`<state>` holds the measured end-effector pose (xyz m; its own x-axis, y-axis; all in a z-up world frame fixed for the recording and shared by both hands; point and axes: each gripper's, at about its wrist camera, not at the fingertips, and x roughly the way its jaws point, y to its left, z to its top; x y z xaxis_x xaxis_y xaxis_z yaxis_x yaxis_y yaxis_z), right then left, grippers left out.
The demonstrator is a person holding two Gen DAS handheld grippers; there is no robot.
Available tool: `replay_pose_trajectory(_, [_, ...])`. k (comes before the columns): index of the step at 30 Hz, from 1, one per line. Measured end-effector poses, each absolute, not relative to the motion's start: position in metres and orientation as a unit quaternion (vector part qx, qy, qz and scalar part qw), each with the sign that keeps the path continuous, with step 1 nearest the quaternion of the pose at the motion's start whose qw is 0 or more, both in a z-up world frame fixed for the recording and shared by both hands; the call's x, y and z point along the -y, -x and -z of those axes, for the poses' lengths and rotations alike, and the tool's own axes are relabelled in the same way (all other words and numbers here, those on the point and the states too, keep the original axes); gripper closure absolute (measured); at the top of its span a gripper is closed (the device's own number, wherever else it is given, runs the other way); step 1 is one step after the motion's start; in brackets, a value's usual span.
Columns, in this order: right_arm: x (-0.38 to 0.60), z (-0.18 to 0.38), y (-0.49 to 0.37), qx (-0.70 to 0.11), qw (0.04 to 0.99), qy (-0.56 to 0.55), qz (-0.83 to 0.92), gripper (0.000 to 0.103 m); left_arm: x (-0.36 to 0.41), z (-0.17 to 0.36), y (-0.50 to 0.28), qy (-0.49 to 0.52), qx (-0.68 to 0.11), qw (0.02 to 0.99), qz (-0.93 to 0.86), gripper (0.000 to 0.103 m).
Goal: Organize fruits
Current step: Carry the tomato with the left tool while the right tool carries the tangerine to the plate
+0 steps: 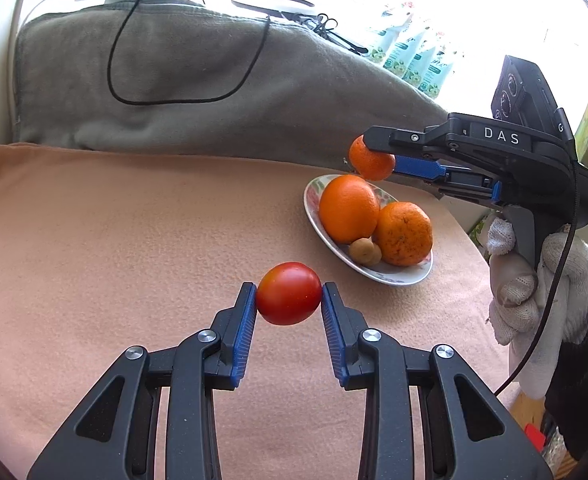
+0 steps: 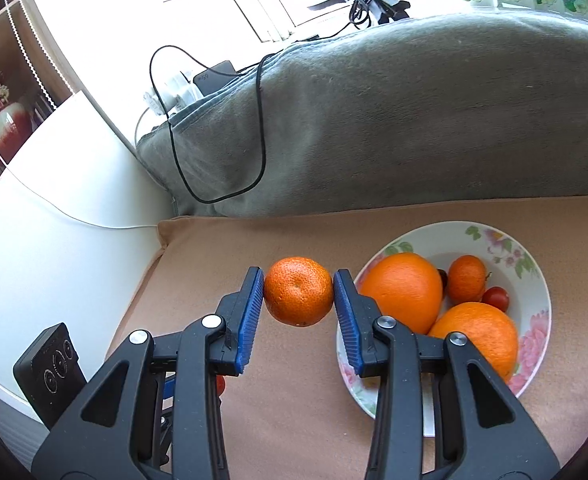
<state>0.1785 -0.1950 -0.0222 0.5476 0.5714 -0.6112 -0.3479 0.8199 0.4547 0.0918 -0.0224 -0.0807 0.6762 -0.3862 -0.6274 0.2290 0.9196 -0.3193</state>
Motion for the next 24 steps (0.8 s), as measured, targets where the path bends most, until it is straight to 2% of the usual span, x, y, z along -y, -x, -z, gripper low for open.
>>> replay_pose_trajectory(24, [0.299, 0.042, -0.192, -0.391, 0.886, -0.174, -0.178, 0.065, 0.118, 0.063, -0.134, 0.055, -0.36, 0.903, 0.229, 0.072])
